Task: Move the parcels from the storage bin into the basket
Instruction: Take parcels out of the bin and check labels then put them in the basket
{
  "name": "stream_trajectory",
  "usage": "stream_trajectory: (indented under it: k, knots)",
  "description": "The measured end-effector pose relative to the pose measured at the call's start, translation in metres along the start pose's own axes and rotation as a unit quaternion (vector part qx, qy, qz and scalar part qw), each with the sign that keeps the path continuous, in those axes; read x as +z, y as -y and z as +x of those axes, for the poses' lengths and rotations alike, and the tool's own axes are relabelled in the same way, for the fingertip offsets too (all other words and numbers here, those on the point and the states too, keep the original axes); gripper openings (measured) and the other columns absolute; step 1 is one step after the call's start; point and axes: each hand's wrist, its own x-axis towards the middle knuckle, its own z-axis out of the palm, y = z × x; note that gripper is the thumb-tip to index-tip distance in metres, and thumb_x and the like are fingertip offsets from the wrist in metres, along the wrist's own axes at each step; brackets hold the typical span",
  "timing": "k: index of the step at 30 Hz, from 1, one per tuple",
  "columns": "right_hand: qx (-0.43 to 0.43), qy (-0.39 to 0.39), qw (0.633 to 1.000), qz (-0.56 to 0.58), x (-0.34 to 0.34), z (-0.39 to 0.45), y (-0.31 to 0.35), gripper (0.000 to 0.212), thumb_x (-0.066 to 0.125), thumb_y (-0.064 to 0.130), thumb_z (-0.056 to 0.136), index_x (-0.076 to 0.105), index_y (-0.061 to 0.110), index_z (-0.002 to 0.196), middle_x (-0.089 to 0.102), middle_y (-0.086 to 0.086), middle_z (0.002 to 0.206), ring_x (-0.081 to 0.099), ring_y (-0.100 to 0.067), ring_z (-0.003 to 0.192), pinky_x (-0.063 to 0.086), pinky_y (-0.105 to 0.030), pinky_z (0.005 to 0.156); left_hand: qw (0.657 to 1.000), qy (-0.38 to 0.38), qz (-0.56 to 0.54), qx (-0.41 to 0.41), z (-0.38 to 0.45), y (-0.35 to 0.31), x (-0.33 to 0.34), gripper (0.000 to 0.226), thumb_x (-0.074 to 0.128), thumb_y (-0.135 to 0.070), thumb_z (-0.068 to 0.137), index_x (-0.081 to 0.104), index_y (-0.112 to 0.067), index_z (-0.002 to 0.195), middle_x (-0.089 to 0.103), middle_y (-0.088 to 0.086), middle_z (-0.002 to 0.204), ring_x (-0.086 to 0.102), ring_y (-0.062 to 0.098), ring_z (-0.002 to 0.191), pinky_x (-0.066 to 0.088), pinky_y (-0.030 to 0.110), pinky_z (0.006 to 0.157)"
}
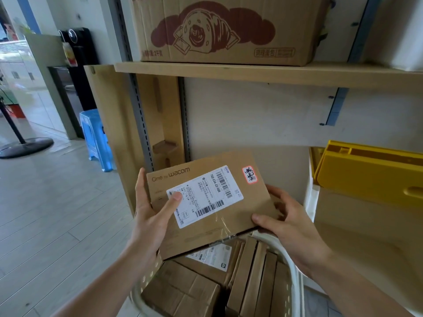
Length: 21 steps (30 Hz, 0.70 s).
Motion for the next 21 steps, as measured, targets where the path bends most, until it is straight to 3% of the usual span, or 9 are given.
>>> stream_trajectory:
  k: [1,3,5,8,11,13,16,18,21]
  knots:
    - [-0.013,-0.018,1.000,0.004,0.000,0.000,0.000,0.061,0.079,0.007,0.083,0.055,0.036,0.131,0.067,0.004,0.115,0.066,-0.013,0.106,0.061,-0.030,0.083,1.000,0.003,0.000,0.000,0.001,0.000,-0.001,0.088,0.075,-0.040,0.076,0.024,-0.062,0.144,0.072,-0.012,0.116,0.069,0.020,0.110,0.056,0.052,0.091]
    - [-0.030,-0.055,0.997,0.040,0.000,0.001,0.002,0.061,0.081,0.008,0.077,0.058,0.035,0.127,0.072,0.006,0.109,0.068,-0.009,0.102,0.058,-0.025,0.083,1.000,-0.005,-0.019,-0.010,0.003,0.001,0.000,0.070,0.075,-0.039,0.075,0.041,-0.049,0.135,0.074,-0.007,0.111,0.070,0.022,0.107,0.056,0.052,0.090]
    - [-0.034,-0.081,0.991,0.101,-0.001,0.002,0.005,0.067,0.082,0.012,0.067,0.057,0.033,0.127,0.074,0.002,0.109,0.070,-0.010,0.104,0.055,-0.031,0.093,0.998,-0.013,-0.053,-0.031,0.004,0.001,0.001,0.047,0.074,-0.037,0.075,0.053,-0.034,0.117,0.076,-0.001,0.101,0.071,0.025,0.102,0.058,0.048,0.084]
    - [-0.028,-0.092,0.978,0.185,-0.004,0.004,0.005,0.079,0.080,0.014,0.062,0.053,0.031,0.134,0.075,0.001,0.116,0.067,-0.016,0.116,0.046,-0.043,0.108,0.998,0.023,-0.043,-0.038,0.000,0.001,0.003,0.043,0.074,-0.038,0.073,0.053,-0.015,0.104,0.076,0.007,0.096,0.072,0.025,0.092,0.059,0.039,0.070]
    - [-0.035,-0.074,0.978,0.190,-0.005,0.004,0.004,0.074,0.077,0.012,0.068,0.053,0.029,0.136,0.072,0.003,0.123,0.064,-0.017,0.122,0.050,-0.041,0.104,0.996,0.082,0.012,-0.026,-0.004,0.002,0.006,0.044,0.072,-0.027,0.080,0.049,-0.004,0.109,0.077,0.004,0.102,0.074,0.024,0.092,0.062,0.048,0.075]
    - [-0.044,-0.055,0.984,0.164,-0.004,0.003,0.003,0.069,0.073,0.006,0.079,0.052,0.033,0.139,0.070,0.009,0.126,0.065,-0.013,0.121,0.052,-0.040,0.101,0.990,0.133,0.050,-0.015,-0.008,0.002,0.008,0.041,0.071,-0.017,0.084,0.048,-0.007,0.116,0.077,0.002,0.106,0.074,0.024,0.096,0.063,0.048,0.078]
    - [-0.046,-0.028,0.992,0.111,0.000,0.002,0.002,0.073,0.066,0.003,0.092,0.044,0.048,0.145,0.069,0.017,0.125,0.066,-0.007,0.116,0.055,-0.038,0.097,0.975,0.209,0.071,0.005,-0.016,0.001,0.014,0.069,0.071,-0.015,0.080,0.037,-0.034,0.137,0.075,0.002,0.115,0.073,0.025,0.104,0.063,0.037,0.078]
    - [-0.044,-0.011,0.996,0.081,0.005,0.000,0.003,0.075,0.065,0.007,0.094,0.039,0.056,0.144,0.070,0.018,0.120,0.068,-0.005,0.111,0.057,-0.034,0.092,0.976,0.206,0.063,0.019,-0.020,0.002,0.020,0.076,0.067,-0.018,0.083,0.028,-0.044,0.143,0.073,-0.005,0.119,0.071,0.019,0.108,0.062,0.035,0.082]
    - [-0.039,0.005,0.998,0.052,0.009,-0.002,0.004,0.075,0.067,0.011,0.093,0.036,0.057,0.144,0.070,0.010,0.116,0.070,-0.003,0.103,0.060,-0.027,0.078,0.985,0.156,0.055,0.039,-0.018,0.003,0.024,0.071,0.059,-0.028,0.089,0.026,-0.044,0.150,0.069,-0.016,0.125,0.067,0.008,0.115,0.055,0.042,0.098]
